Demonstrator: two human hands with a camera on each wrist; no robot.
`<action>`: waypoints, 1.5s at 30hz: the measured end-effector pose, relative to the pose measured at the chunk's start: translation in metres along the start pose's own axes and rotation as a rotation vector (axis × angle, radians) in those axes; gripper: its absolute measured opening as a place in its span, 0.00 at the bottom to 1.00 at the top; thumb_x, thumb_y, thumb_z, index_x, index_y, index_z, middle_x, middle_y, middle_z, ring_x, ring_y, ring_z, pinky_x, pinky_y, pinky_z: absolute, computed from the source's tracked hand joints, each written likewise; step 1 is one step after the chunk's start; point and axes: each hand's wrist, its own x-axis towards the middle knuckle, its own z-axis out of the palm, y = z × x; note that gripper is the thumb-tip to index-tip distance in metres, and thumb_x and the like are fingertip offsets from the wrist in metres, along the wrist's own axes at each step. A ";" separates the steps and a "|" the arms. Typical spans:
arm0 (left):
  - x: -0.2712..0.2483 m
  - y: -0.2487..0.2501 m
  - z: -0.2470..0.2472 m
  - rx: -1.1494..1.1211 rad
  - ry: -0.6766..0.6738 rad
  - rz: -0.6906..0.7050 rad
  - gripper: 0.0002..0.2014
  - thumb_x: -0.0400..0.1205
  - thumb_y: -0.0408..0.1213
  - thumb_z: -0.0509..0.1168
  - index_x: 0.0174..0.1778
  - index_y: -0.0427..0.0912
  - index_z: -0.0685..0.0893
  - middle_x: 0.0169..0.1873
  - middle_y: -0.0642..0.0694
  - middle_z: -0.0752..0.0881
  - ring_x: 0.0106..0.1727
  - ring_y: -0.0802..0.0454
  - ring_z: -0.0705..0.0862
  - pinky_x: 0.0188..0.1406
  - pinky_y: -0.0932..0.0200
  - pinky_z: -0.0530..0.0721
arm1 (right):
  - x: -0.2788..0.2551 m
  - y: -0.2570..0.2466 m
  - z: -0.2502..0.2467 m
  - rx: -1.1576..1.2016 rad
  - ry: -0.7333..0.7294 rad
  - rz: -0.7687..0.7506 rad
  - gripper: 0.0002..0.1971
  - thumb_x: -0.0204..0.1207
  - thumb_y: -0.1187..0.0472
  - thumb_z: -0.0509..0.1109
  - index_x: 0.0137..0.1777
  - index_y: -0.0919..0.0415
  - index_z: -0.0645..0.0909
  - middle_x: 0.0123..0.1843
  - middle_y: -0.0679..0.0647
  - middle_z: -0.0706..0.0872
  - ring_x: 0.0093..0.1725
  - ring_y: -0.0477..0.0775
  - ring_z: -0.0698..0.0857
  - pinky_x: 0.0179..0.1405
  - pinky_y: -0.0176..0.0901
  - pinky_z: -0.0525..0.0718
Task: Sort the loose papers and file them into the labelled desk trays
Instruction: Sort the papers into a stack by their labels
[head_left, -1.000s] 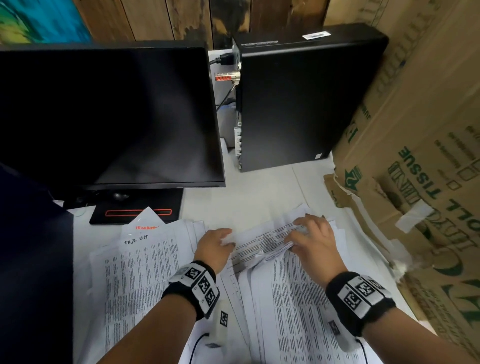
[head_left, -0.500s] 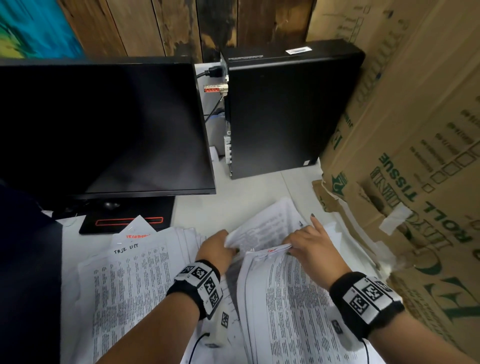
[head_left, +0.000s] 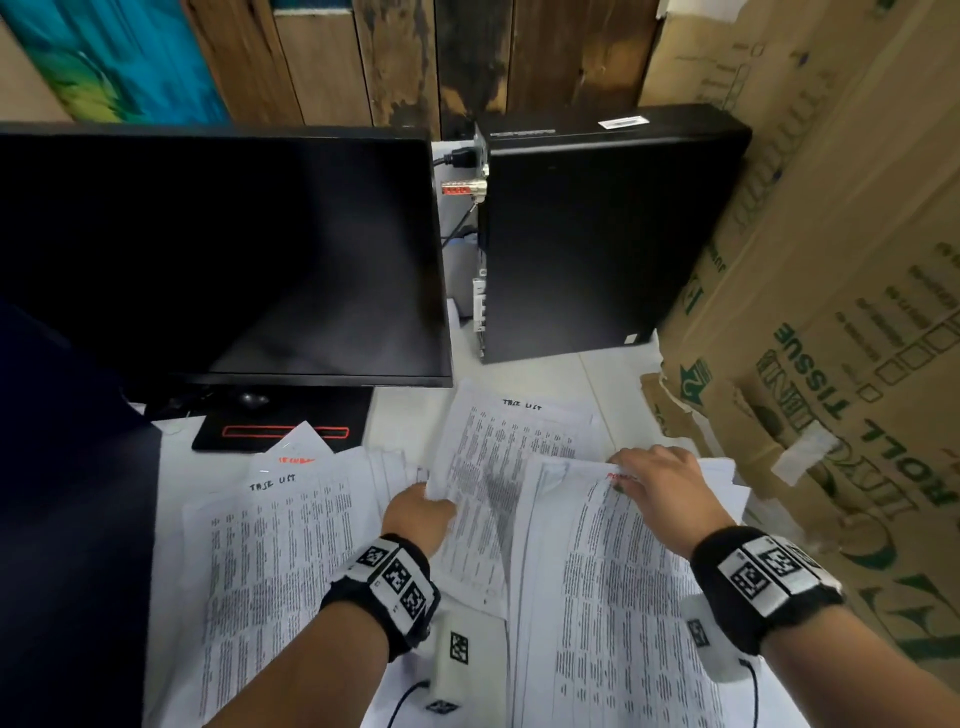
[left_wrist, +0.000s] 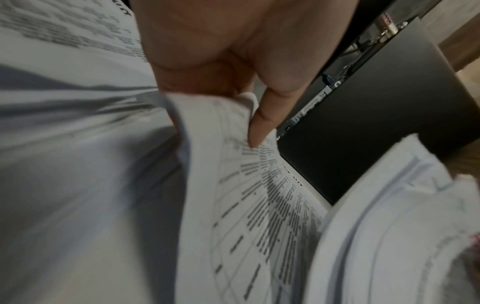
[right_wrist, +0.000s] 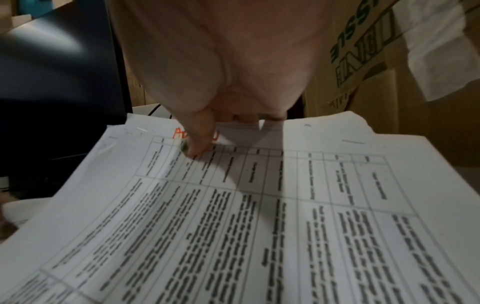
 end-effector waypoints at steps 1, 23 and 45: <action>-0.004 -0.002 0.001 0.023 -0.001 0.021 0.10 0.80 0.32 0.65 0.56 0.37 0.83 0.52 0.41 0.88 0.48 0.47 0.84 0.48 0.59 0.82 | 0.003 -0.001 0.000 -0.026 -0.032 0.018 0.08 0.83 0.61 0.60 0.56 0.52 0.79 0.44 0.44 0.82 0.50 0.50 0.75 0.63 0.43 0.65; -0.090 -0.003 -0.119 -0.267 0.523 0.251 0.11 0.82 0.35 0.66 0.58 0.51 0.78 0.43 0.61 0.83 0.45 0.61 0.82 0.42 0.69 0.76 | 0.043 -0.104 0.033 0.901 -0.298 0.197 0.31 0.79 0.53 0.68 0.80 0.46 0.61 0.61 0.42 0.83 0.62 0.45 0.80 0.60 0.34 0.75; -0.087 -0.146 -0.161 0.207 0.142 -0.214 0.33 0.84 0.45 0.58 0.83 0.47 0.52 0.83 0.47 0.53 0.83 0.46 0.52 0.82 0.49 0.56 | -0.016 -0.172 0.119 0.594 -0.435 0.438 0.15 0.78 0.71 0.65 0.65 0.64 0.74 0.50 0.57 0.83 0.42 0.53 0.82 0.31 0.32 0.76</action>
